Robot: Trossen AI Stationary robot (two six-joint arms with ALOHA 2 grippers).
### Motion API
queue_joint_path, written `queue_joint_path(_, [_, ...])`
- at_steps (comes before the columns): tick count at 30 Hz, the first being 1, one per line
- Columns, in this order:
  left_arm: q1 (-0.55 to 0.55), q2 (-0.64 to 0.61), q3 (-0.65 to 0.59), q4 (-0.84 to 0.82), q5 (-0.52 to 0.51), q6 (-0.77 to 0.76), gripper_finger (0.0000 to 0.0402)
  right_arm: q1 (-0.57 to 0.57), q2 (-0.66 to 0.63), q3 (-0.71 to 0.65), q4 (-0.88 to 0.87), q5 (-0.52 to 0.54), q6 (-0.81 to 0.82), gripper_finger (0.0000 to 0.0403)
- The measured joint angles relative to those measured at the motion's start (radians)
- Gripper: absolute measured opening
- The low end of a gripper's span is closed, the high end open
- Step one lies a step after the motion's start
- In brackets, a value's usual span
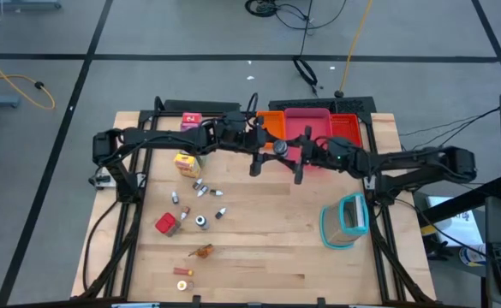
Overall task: Pick & Place Kitchen Items
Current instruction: Put the purple spice bottle into the red bin
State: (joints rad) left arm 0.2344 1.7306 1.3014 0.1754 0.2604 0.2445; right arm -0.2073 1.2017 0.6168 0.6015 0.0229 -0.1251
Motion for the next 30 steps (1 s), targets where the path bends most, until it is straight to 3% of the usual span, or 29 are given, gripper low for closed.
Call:
queue_joint_path(8, [-0.001,-0.001,-0.001,-0.027,-0.021,-0.013,0.0228,0.000,0.010,0.017,-0.053,-0.001,0.000,0.0150])
queue_joint_path(19, [-0.001,-0.003,-0.002,-0.022,-0.074,0.000,0.0200,-0.021,-0.002,0.018,-0.072,0.017,-0.005,0.0148])
queue_joint_path(30, [0.023,-0.050,0.001,-0.154,-0.281,-0.006,0.0245,-0.056,-0.095,0.014,-0.235,0.111,-0.030,0.0148])
